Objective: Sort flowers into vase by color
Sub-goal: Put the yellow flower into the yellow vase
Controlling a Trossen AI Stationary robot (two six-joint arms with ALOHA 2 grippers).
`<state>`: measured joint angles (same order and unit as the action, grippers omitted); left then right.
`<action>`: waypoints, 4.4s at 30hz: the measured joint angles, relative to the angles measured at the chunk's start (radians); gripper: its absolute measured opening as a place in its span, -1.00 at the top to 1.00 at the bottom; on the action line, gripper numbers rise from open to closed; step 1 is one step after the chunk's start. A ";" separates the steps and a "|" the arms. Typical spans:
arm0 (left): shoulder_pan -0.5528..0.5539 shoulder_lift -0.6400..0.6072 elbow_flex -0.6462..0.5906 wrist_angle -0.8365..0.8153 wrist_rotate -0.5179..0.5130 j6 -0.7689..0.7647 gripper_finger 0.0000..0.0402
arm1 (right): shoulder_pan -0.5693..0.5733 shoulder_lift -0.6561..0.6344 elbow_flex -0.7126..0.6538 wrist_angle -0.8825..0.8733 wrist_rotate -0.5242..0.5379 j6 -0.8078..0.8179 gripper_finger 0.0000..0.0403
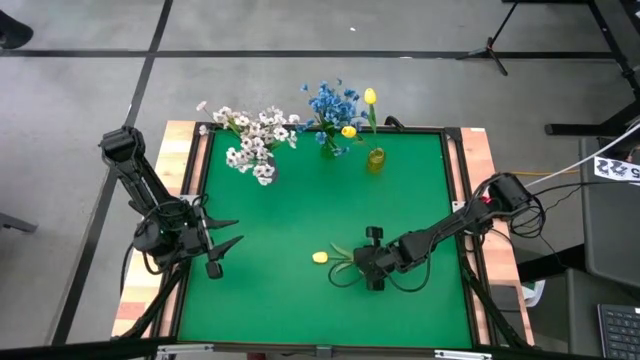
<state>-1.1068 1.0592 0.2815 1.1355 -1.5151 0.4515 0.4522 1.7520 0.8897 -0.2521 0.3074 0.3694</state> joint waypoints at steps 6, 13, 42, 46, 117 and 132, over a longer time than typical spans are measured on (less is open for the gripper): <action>0.000 0.000 0.000 0.001 0.000 -0.005 0.09 | -0.003 -0.008 -0.002 0.074 0.120 -0.011 0.93; 0.000 0.000 0.000 0.002 0.000 -0.006 0.09 | 0.000 -0.108 -0.002 0.105 0.338 -0.071 0.90; 0.000 0.000 0.000 0.001 0.000 0.009 0.09 | -0.200 -0.845 -0.001 0.238 0.549 -0.838 0.95; 0.000 0.000 0.000 0.002 0.000 -0.009 0.09 | -0.322 -0.885 -0.001 0.450 0.311 -1.060 0.95; 0.001 -0.010 0.000 0.005 -0.046 -0.069 0.09 | -0.996 -0.294 -0.618 1.823 -0.151 -0.580 0.94; 0.001 -0.010 0.000 0.005 -0.046 -0.083 0.09 | -0.996 -0.148 -0.642 1.819 -0.134 -0.526 0.91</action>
<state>-1.1053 1.0492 0.2815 1.1404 -1.5608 0.3683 -0.5438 1.6037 0.2478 1.5667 0.1734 -0.1566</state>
